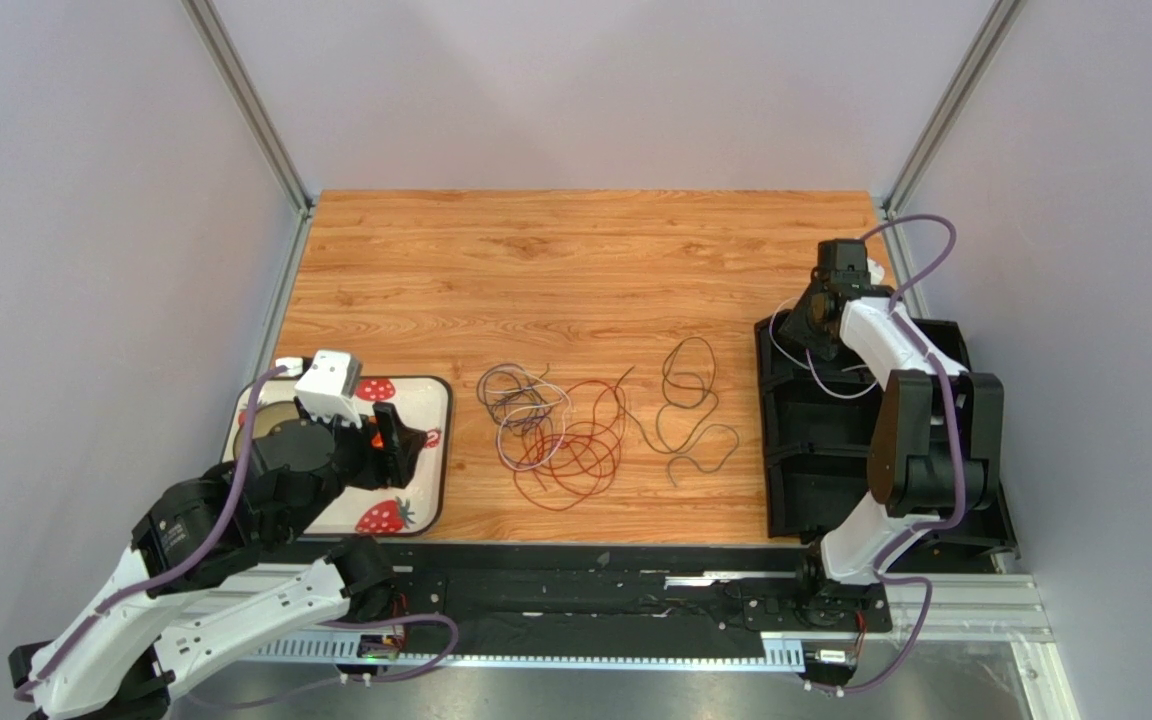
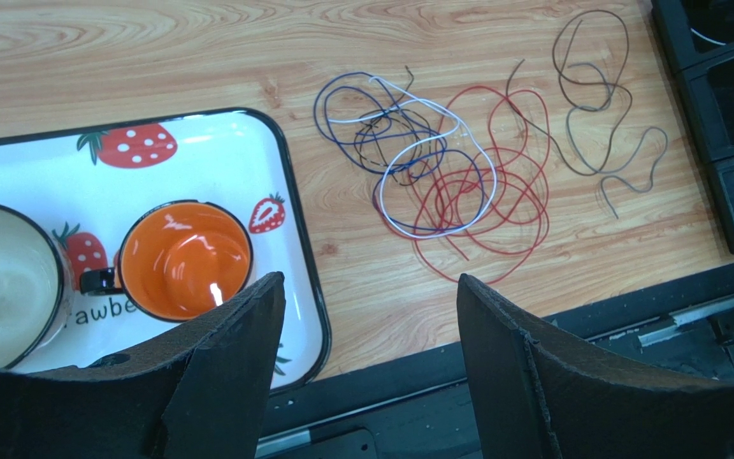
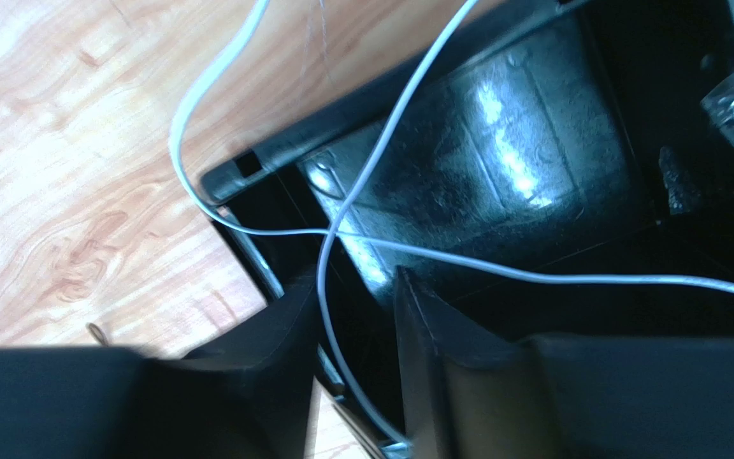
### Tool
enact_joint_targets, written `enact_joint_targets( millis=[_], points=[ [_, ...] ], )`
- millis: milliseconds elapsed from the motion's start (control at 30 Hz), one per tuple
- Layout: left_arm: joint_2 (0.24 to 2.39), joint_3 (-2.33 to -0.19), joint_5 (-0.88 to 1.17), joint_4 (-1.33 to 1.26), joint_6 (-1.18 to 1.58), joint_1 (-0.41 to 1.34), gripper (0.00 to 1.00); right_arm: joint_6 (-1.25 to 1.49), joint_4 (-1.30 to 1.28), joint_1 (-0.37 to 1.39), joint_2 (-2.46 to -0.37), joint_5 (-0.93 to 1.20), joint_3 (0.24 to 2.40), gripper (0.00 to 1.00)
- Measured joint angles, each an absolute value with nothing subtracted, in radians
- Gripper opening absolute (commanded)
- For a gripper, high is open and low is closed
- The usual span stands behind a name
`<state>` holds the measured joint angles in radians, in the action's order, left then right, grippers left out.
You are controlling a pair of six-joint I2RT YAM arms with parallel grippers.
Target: Untangle the cables
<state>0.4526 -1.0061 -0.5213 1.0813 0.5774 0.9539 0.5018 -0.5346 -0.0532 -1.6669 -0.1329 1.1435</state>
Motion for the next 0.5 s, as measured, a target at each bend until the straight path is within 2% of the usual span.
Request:
enact_joint_targets(
  millis=[67, 133, 167, 200, 367, 500],
  points=[
    [0.453, -1.006, -0.521, 1.081, 0.578, 0.954, 0.75, 0.498, -0.537, -0.053, -1.666, -0.138, 1.161, 0.53],
    [0.452, -1.004, -0.521, 1.081, 0.577, 0.954, 0.75, 0.492, -0.551, -0.053, -1.662, -0.141, 1.196, 0.54],
    [0.452, -1.003, -0.521, 1.081, 0.577, 0.954, 0.75, 0.489, -0.574, -0.053, -1.661, -0.141, 1.228, 0.57],
    [0.452, -1.001, -0.521, 1.081, 0.578, 0.954, 0.75, 0.485, -0.59, -0.053, -1.66, -0.142, 1.259, 0.65],
    [0.452, -1.001, -0.517, 1.081, 0.578, 0.954, 0.75, 0.464, -0.703, -0.039, -1.651, -0.209, 1.454, 0.66],
    [0.451, -1.001, -0.515, 1.081, 0.577, 0.954, 0.75, 0.462, -0.814, -0.026, -1.634, -0.334, 1.514, 0.68]
  ],
)
